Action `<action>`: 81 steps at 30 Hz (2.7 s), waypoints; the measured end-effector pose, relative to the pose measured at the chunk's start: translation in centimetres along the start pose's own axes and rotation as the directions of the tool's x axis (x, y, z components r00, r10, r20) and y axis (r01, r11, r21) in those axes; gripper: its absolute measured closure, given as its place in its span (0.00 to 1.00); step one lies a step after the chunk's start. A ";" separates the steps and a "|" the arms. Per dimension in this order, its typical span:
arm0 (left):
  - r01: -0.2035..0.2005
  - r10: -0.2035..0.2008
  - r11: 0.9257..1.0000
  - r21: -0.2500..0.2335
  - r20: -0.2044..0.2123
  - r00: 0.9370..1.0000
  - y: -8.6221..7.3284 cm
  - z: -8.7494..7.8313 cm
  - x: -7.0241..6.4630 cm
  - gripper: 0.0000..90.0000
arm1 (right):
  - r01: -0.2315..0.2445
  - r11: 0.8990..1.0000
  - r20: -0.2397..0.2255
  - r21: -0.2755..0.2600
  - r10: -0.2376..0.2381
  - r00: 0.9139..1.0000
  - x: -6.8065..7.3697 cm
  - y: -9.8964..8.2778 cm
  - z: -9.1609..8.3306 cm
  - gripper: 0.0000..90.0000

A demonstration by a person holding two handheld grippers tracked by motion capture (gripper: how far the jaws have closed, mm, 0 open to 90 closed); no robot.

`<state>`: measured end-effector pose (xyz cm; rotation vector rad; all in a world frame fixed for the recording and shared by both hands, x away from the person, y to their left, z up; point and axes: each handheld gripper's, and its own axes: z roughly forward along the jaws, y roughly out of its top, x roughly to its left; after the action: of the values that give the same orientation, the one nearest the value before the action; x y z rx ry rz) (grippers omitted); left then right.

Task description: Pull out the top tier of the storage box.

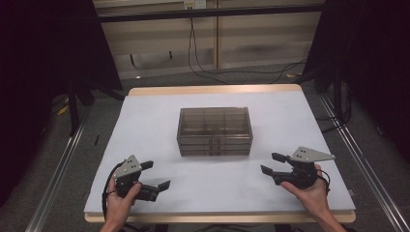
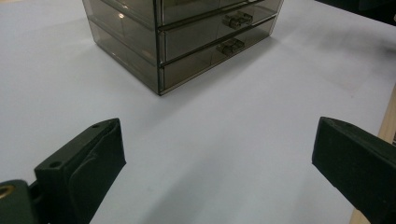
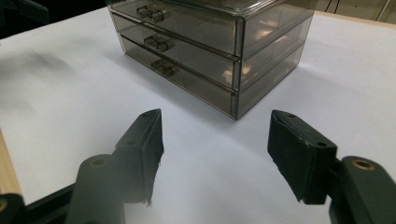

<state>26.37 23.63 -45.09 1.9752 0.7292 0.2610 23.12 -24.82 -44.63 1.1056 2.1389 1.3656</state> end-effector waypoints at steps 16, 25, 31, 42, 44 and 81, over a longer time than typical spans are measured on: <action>-0.010 0.010 1.000 0.007 -0.007 1.000 0.0 0.0 0.0 0.03 | 0.142 0.989 -0.008 0.046 -0.142 0.990 1.9 0.9 0.8 0.54; -0.015 0.015 1.000 0.008 -0.007 1.000 0.0 -0.1 0.0 0.03 | 0.223 0.972 0.016 0.072 -0.225 0.974 2.6 1.0 1.5 0.57; -0.010 0.010 1.000 0.013 -0.008 1.000 0.0 0.0 0.1 0.03 | 0.277 0.957 0.038 0.091 -0.282 0.959 3.1 1.2 2.0 0.59; -0.009 0.009 1.000 0.009 -0.005 1.000 -0.1 0.0 0.1 0.03 | 0.355 0.927 0.040 0.123 -0.362 0.931 4.4 1.9 3.0 0.60; -0.009 0.009 1.000 0.011 -0.007 1.000 0.0 0.0 0.1 0.03 | 0.381 0.914 0.056 0.136 -0.391 0.919 4.7 2.0 3.2 0.61; -0.011 0.012 1.000 0.009 -0.007 1.000 0.0 0.0 0.1 0.03 | 0.675 0.722 0.176 0.148 -0.691 0.701 8.4 4.9 7.1 0.68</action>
<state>26.43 23.71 -45.11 1.9885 0.7250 0.2721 24.60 -13.04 -42.76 0.3514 2.1109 0.7701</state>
